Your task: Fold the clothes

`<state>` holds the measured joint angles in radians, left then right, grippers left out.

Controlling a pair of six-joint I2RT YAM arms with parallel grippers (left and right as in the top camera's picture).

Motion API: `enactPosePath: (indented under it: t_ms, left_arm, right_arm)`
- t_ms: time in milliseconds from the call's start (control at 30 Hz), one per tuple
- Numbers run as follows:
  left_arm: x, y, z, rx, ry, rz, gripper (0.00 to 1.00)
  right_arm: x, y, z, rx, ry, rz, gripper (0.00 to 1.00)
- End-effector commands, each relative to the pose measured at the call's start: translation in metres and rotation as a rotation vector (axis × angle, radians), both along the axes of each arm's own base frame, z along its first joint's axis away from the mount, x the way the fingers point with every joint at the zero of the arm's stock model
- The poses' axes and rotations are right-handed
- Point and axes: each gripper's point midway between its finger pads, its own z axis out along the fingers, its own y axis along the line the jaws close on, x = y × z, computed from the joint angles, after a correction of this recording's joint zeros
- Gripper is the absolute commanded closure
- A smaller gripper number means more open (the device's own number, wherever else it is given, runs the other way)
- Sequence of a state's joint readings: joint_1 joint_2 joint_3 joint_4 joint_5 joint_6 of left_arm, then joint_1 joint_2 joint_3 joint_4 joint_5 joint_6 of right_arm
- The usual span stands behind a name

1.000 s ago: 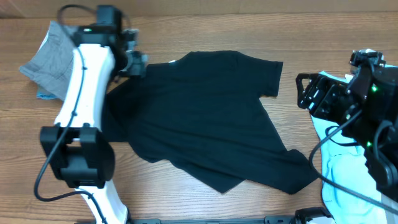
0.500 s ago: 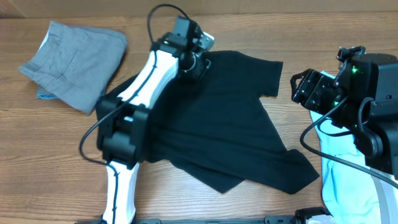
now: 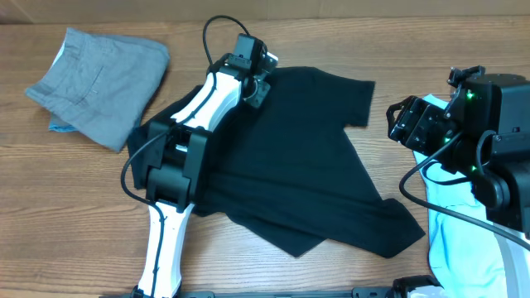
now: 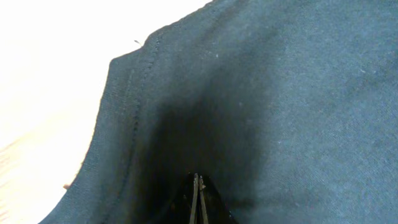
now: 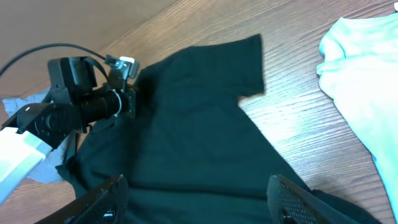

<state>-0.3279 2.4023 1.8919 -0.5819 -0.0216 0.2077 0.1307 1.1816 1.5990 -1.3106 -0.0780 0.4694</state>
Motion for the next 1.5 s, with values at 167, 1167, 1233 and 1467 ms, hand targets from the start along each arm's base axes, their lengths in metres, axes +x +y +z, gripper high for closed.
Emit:
enactPosePath:
  t_ms: [167,1167,1233,1467]
  left_arm:
    - [0.029,0.150,-0.017,0.003,0.032,0.496,0.96]
    - [-0.033,0.118,0.374,-0.394,-0.330,0.267,0.58]
    - [-0.046,0.111,0.386,-0.392,-0.342,0.240,0.55]
    - [-0.077,0.092,0.407,-0.394,-0.351,0.198,0.47]
  right_arm:
    - [0.007,-0.003,-0.042,-0.024,0.159,-0.018,0.24]
    - [0.045,-0.071,-0.293,-0.084,0.946,-0.124,0.33]
    - [0.047,-0.072,-0.301,-0.088,0.950,-0.124,0.30]
    - [0.040,-0.071,-0.335,-0.087,0.946,-0.125,0.27]
